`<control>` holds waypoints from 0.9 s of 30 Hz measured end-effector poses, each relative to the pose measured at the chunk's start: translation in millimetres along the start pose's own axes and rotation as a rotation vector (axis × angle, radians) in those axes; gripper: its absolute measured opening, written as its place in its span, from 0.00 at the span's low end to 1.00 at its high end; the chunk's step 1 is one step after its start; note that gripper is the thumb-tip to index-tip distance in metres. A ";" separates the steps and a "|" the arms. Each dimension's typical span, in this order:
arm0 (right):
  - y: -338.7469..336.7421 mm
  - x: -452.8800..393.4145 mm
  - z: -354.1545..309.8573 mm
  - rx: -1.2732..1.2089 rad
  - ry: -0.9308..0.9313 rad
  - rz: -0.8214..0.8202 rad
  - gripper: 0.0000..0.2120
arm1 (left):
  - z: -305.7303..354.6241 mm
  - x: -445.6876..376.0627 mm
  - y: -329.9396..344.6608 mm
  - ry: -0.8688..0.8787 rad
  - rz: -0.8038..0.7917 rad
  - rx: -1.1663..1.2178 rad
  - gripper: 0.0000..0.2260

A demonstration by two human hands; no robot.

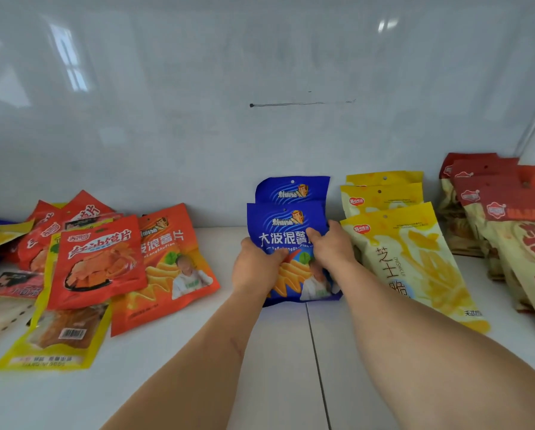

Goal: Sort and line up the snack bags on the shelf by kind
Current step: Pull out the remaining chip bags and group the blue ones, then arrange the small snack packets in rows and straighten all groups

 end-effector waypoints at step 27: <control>50.9 48.1 -70.9 0.485 -0.311 -0.067 0.24 | -17.2 76.3 -155.5 0.220 0.288 -0.916 0.14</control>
Point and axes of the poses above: each hand's wrist, its own x-axis away from the middle knuckle, its own y-axis out of the palm, z = x × y, the point moved 8 cm from there along -x, towards the middle knuckle, and after that the axes turned 9 degrees about -z, right-handed, at the moved point
